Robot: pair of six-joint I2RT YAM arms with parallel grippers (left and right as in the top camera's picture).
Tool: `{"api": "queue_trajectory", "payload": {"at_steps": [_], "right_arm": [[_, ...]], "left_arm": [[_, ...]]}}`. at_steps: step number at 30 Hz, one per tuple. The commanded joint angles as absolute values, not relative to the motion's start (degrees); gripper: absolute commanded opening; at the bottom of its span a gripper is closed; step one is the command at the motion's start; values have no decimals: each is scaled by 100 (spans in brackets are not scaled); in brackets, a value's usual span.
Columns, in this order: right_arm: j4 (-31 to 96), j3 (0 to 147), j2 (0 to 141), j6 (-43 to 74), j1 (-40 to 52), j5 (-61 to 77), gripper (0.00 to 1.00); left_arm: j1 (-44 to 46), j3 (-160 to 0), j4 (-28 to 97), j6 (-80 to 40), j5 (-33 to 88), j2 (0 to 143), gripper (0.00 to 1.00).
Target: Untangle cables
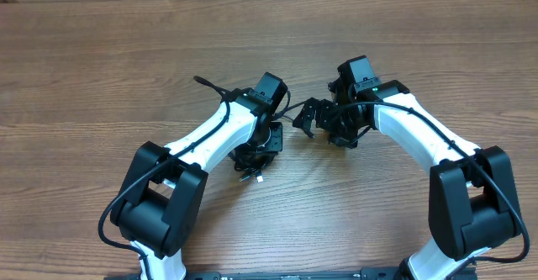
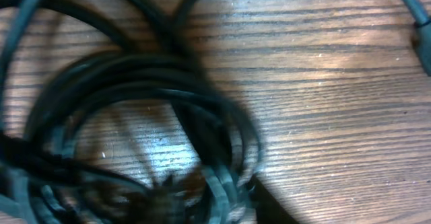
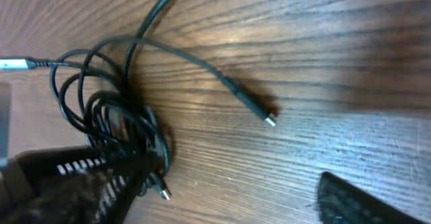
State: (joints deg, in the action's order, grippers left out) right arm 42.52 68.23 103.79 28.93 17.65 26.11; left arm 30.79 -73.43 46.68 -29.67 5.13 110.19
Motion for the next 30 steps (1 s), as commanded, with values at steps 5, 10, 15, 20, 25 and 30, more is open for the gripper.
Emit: {"api": "queue_trajectory", "payload": {"at_steps": [5,10,15,20,25,30], "right_arm": [[4211,6875,10359,2906,1730,2578,91],[4025,6875,10355,2495,1500,3544,90],[3747,6875,10357,2115,1127,5181,85],[3479,6873,10357,2058,928,6016,68],[3380,6869,10357,2401,939,6014,77],[2939,6869,10361,2941,1087,6010,76]], "left_arm": [[2928,-7732,5054,-1820,447,10997,4],[2357,-8628,5846,-733,1275,10774,4],[1413,-9240,6329,849,4029,10733,4],[515,-9137,6650,1944,6449,10755,4],[38,-8890,6790,2418,7349,10755,4],[25,-8619,6790,2578,7695,10755,4]]}}
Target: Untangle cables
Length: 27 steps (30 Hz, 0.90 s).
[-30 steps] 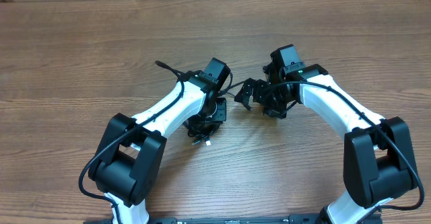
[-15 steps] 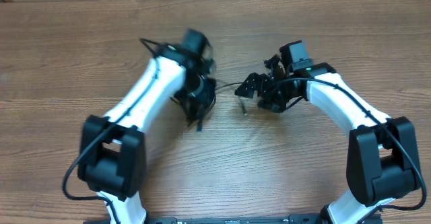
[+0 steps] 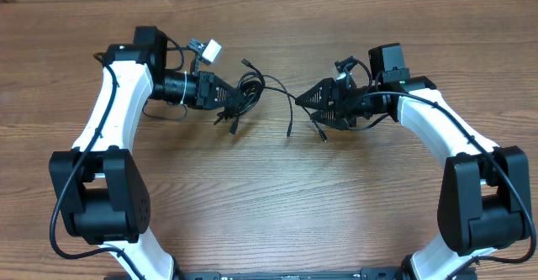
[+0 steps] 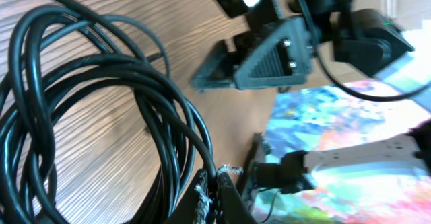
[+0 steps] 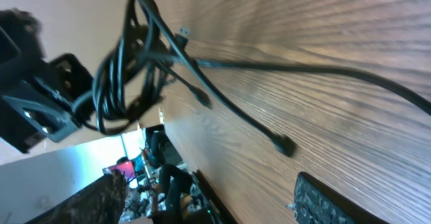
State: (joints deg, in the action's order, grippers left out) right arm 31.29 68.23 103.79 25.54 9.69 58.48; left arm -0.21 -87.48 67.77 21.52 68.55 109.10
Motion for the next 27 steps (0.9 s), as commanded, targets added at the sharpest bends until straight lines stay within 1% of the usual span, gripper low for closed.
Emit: {"api": "queue_trajectory", "payload": {"at_steps": [1,6,13,17,18,21,27], "right_arm": [[2764,6869,10361,3127,1138,6005,76],[1909,6869,10361,4318,1393,5629,75],[1581,6869,10363,5756,1857,4147,72],[899,6869,10363,6497,1949,4010,72],[762,6869,10361,6737,1951,4010,71],[523,6869,10363,7201,1951,4001,63],[421,6869,10363,7596,1955,3745,51]], "left_arm": [[38,-8602,6790,2578,7734,10755,4],[45,-8602,6792,2786,7811,10755,4],[80,-8602,6794,3124,8359,10755,4],[163,-8600,6893,3173,8392,10755,4],[193,-8602,6921,3179,8401,10755,4],[242,-8602,6945,3179,8493,10755,4],[344,-8600,6941,3181,8840,10755,4]]}}
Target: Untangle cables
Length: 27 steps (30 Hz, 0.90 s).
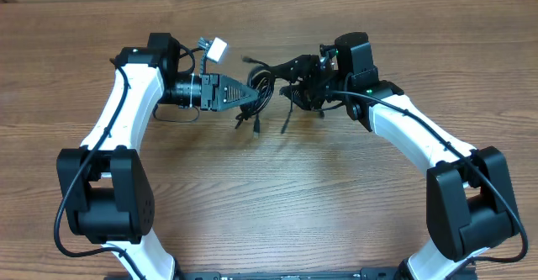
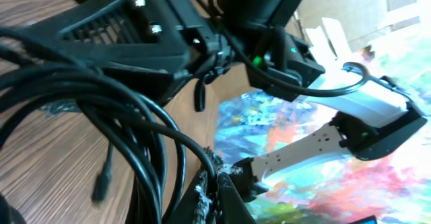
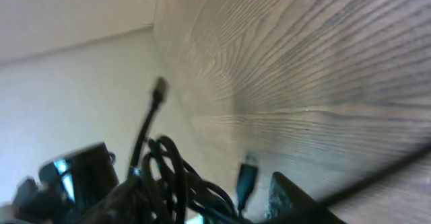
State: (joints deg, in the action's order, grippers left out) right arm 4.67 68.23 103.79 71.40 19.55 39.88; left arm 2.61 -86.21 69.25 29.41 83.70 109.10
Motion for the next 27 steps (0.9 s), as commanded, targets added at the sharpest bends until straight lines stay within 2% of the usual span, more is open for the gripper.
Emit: {"api": "queue_trajectory", "payload": {"at_steps": [1,11,15,16,17,23,27], "right_arm": [[390,6869,10363,7677,1955,3715,50],[189,6869,10361,7808,1988,4021,50],[333,6869,10363,7450,1968,3968,14],[397,6869,10361,7264,1946,3948,6],[493,6869,10361,7065,1916,3948,4],[1452,6869,10361,6084,1855,3649,4],[2062,6869,10361,5789,1957,3138,4]], "left_arm": [[377,-8600,6943,3181,8792,10755,4],[735,-8597,6958,3334,8700,10755,4],[725,-8597,6960,3347,8613,10755,4],[698,-8600,6963,3345,8543,10755,4],[668,-8597,6960,3347,8427,10755,4],[526,-8597,6875,3218,6785,10755,4],[567,-8593,6667,2355,5472,10757,4]]}}
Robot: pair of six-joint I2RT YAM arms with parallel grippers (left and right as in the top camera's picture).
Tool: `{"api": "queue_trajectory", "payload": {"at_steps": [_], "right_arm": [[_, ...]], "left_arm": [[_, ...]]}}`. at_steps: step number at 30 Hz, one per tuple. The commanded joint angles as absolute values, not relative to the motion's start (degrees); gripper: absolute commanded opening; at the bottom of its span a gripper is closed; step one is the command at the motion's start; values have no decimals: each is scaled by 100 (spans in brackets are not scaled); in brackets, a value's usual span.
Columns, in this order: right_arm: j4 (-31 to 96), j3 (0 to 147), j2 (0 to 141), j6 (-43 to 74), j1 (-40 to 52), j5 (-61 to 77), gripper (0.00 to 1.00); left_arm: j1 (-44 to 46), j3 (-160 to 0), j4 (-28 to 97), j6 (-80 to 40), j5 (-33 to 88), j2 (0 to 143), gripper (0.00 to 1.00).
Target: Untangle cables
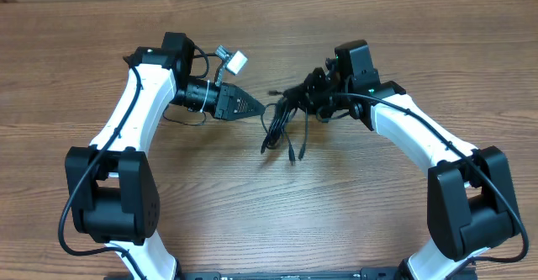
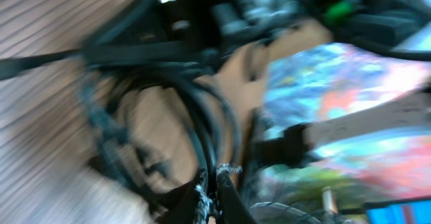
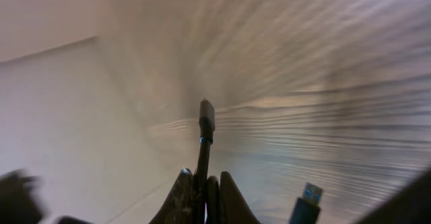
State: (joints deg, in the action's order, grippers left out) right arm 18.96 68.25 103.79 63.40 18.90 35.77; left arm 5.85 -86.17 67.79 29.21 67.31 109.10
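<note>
A tangle of black cables (image 1: 282,116) hangs between my two grippers above the wooden table (image 1: 378,221). Its loose ends (image 1: 292,154) dangle toward the front. My left gripper (image 1: 259,108) points right and is shut on one black strand (image 2: 202,116) of the loops; that view is blurred. From the right, my right gripper (image 1: 304,95) reaches into the bundle. In the right wrist view the right gripper (image 3: 205,180) is shut on a thin cable whose plug end (image 3: 206,113) sticks out past the fingertips. A blue-tipped USB plug (image 3: 306,196) hangs beside them.
A white connector (image 1: 235,60) sticks out from the left wrist's own wiring, behind the left gripper. Bare wooden table surface (image 1: 277,213) lies in front of the bundle, between the two arm bases.
The right gripper's fingers were apart at the bundle and are now shut on a thin cable. The bundle sits further right and lower, with its ends dangling toward the front.
Both grippers were low at the cable heap in the table's middle. Then the left gripper held the bundle up at the back left, with the right gripper open some way off. Then the two met at the bundle, and now each is shut on a strand.
</note>
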Motion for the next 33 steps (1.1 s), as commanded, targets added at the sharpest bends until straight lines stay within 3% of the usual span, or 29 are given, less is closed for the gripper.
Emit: {"api": "queue_trajectory", "payload": {"at_steps": [1,6,10,14,18,29,33], "right_arm": [[2189,6869,10361,5714,1981,3039,4],[2941,6871,10361,5513,2257,2255,4],[3483,6871,10361,5452,2604,1297,4],[3682,6871,10361,5384,2871,849,4],[3667,6871,10361,5389,3006,676,5],[3612,6871,10366,5527,2952,440,10],[3614,6871,10368,5527,2958,395,19]], "left_arm": [[600,-8586,6567,2014,5122,10757,4],[847,-8543,6228,834,3505,10757,5],[1041,-8541,6160,148,2591,10757,27],[1282,-8534,6208,150,2989,10757,47],[1594,-8471,6300,419,3435,10757,59],[1946,-7319,5334,624,4860,10757,57],[1955,-7046,4812,620,4980,10757,60]]}}
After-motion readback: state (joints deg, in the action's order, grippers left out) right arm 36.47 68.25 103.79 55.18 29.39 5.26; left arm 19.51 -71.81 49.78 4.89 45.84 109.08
